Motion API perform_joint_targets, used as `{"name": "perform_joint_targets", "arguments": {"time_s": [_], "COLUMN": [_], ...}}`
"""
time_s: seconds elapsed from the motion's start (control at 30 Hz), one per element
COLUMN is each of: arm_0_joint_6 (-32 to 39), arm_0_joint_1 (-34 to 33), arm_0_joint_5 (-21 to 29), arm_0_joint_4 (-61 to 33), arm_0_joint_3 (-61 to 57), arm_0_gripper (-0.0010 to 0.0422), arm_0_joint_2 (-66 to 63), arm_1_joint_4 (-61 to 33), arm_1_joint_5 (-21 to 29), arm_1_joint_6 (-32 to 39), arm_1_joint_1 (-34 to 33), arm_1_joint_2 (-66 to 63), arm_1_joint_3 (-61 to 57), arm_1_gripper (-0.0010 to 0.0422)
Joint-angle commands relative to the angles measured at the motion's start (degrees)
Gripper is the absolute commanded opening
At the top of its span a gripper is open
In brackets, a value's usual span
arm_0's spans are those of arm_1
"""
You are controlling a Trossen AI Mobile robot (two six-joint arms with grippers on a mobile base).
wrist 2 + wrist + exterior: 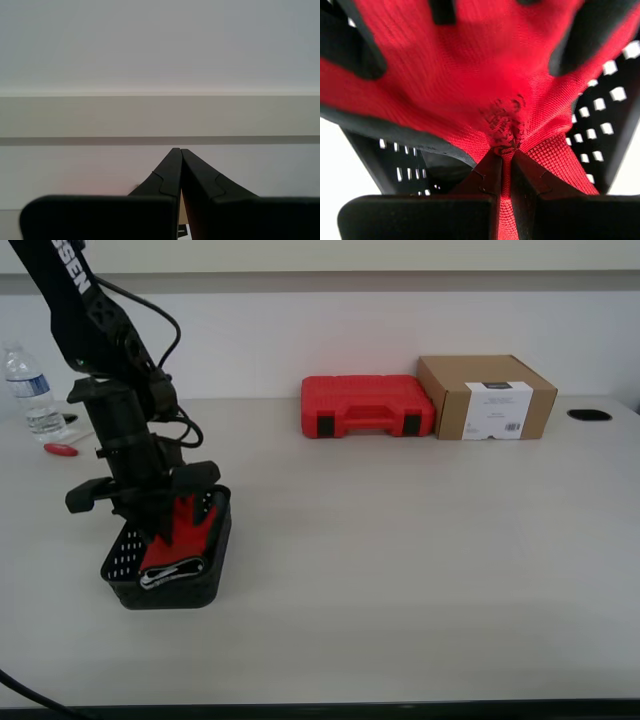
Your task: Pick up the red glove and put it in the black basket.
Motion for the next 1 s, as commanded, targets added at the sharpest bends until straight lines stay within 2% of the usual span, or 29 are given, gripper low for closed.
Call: {"name": "perform_joint_targets", "arguments": {"time_s": [0.03,0.27,0.33,0.4,0.6,0.67,0.73,0.8,0.87,0.93,1.0], "arm_0_joint_6": [0.2,0.2,0.2,0.2,0.2,0.2,0.2,0.2,0.2,0.2,0.2], "arm_0_joint_1": [0.0,0.0,0.0,0.0,0.0,0.0,0.0,0.0,0.0,0.0,0.0], "arm_0_joint_5": [0.0,0.0,0.0,0.0,0.0,0.0,0.0,0.0,0.0,0.0,0.0], "arm_0_joint_4": [0.2,0.3,0.3,0.3,0.3,0.3,0.2,0.2,0.3,0.2,0.3], "arm_0_joint_3": [0.1,0.1,0.1,0.1,0.1,0.1,0.1,0.1,0.1,0.1,0.1], "arm_0_gripper": [0.0000,0.0000,0.0000,0.0000,0.0000,0.0000,0.0000,0.0000,0.0000,0.0000,0.0000], "arm_0_joint_2": [0.0,0.0,0.0,0.0,0.0,0.0,0.0,0.0,0.0,0.0,0.0], "arm_1_joint_4": [0.2,0.6,0.7,0.7,-2.5,-4.6,-5.5,-5.4,-5.3,-4.7,-4.3], "arm_1_joint_5": [0.3,0.7,0.7,0.5,0.3,0.4,0.4,0.4,1.1,2.1,2.1], "arm_1_joint_6": [0.0,0.6,0.9,1.0,0.9,0.3,0.3,-0.2,-0.1,-0.1,0.1], "arm_1_joint_1": [0.0,0.0,0.0,0.0,0.0,0.0,0.0,0.0,0.0,0.0,0.0], "arm_1_joint_2": [1.9,1.4,1.4,1.4,1.4,1.3,0.9,-2.0,-6.1,-11.2,-15.8], "arm_1_joint_3": [0.2,1.2,1.2,1.2,1.2,1.2,1.2,1.2,1.2,1.5,2.5], "arm_1_gripper": [-0.0001,0.0001,0.0025,0.0072,0.0279,0.0316,0.0310,0.0261,0.0194,0.0106,-0.0002]}}
